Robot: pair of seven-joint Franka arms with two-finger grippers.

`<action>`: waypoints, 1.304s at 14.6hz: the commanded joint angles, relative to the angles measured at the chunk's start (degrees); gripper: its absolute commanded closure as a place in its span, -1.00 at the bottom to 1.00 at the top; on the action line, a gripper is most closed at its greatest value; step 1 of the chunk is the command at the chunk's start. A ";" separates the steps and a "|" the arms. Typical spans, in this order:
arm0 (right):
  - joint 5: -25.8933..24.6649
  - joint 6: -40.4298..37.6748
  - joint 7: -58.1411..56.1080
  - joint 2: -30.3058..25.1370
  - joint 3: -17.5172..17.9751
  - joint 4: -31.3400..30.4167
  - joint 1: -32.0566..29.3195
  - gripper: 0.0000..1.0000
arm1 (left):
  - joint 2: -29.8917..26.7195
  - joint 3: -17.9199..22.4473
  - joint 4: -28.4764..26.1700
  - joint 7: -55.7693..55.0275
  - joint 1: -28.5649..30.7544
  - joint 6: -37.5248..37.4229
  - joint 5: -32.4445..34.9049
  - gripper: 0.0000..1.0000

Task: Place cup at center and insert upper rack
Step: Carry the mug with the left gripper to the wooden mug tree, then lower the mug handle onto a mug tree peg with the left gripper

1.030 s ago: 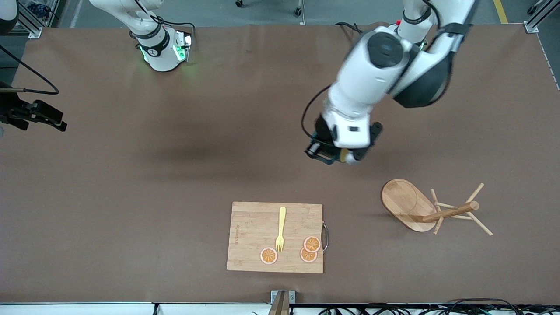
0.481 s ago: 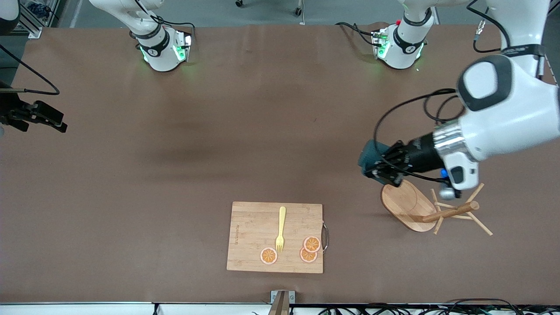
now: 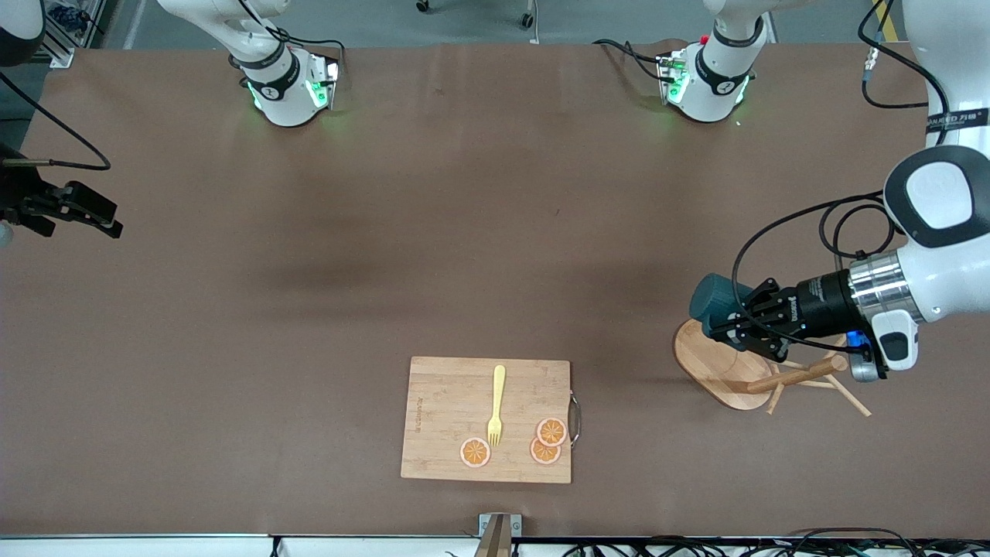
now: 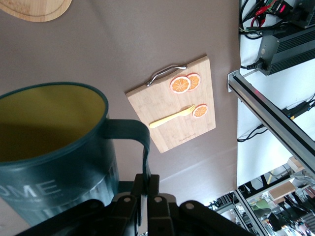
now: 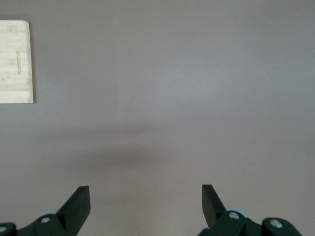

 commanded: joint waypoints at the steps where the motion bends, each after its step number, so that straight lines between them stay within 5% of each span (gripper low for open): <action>1: -0.59 0.84 -0.50 -4.17 0.09 -4.99 0.03 -1.00 | 1.73 -0.16 0.65 3.02 0.31 0.69 -2.82 0.99; 19: -2.17 0.84 -1.03 -3.91 0.09 -4.73 0.29 -1.00 | 6.75 -0.07 3.28 7.95 5.85 5.97 -4.94 0.95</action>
